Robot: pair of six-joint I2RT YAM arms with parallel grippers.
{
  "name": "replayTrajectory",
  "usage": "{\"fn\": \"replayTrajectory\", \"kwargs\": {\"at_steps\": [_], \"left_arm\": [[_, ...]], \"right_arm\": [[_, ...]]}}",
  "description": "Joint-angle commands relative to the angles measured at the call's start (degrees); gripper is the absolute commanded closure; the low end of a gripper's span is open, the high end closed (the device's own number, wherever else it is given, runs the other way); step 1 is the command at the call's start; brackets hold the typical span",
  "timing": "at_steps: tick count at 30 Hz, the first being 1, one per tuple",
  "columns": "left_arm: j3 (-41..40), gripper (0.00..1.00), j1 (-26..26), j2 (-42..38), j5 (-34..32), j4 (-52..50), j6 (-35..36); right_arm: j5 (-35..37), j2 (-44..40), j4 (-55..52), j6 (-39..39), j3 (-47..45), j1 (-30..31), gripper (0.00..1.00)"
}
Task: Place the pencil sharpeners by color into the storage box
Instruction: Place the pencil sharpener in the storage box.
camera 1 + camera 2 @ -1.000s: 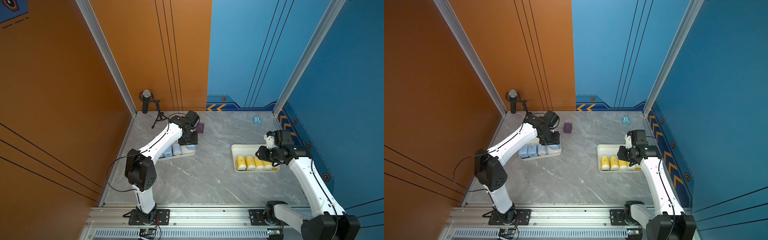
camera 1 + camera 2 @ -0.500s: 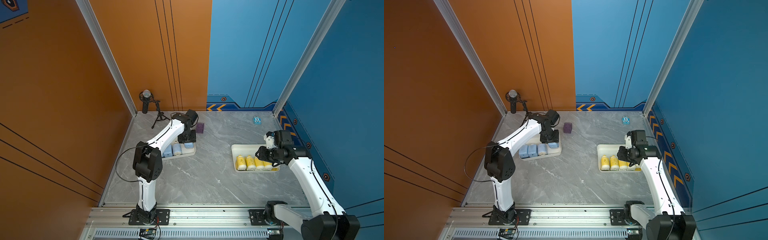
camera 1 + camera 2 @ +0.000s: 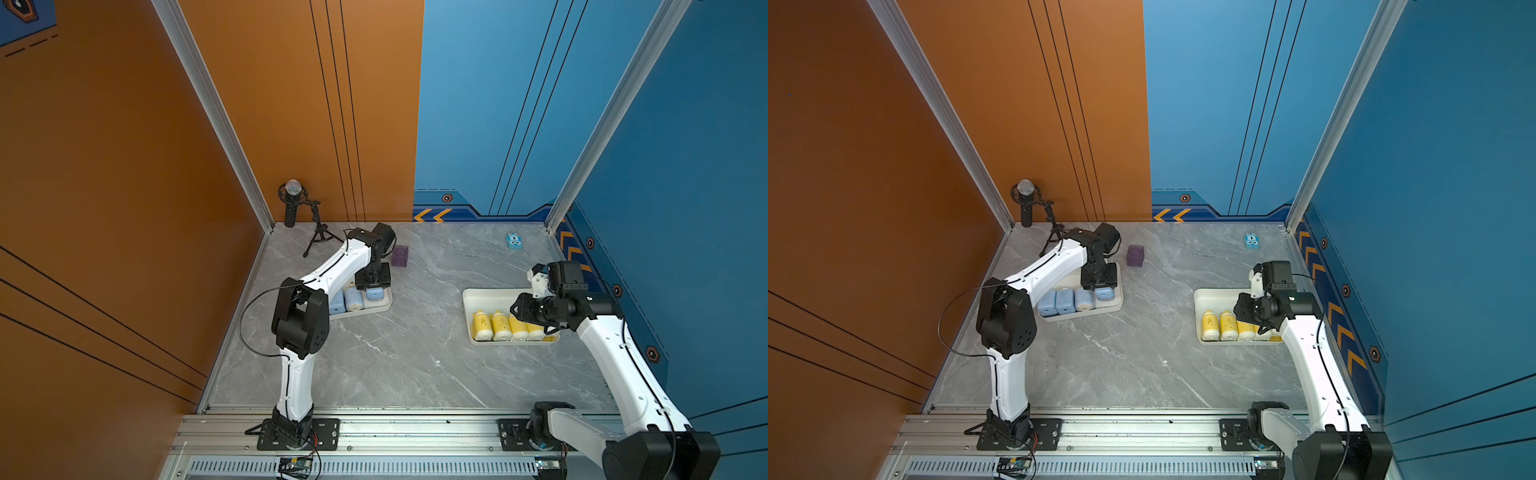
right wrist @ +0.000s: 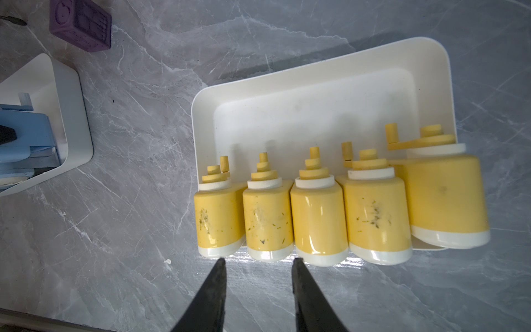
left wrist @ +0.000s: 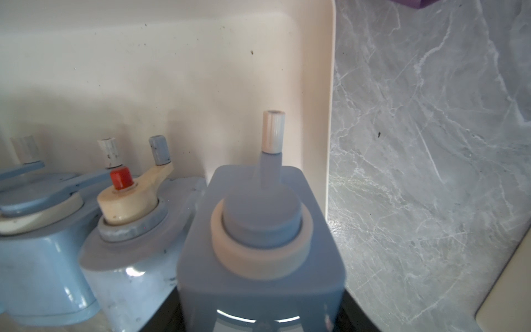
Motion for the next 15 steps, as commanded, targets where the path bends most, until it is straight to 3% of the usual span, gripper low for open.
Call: {"fn": "replayTrajectory", "kwargs": {"at_steps": [1,15], "left_arm": [[-0.1,0.60,0.8,0.9,-1.9,-0.8,-1.1],[-1.5,0.61,0.8,2.5,-1.8,-0.6,-2.9]], "right_arm": [[-0.9,-0.8,-0.1,0.3,-0.6,0.0,0.61],[-0.9,-0.3,0.0,0.1,-0.4,0.1,0.61]]}}
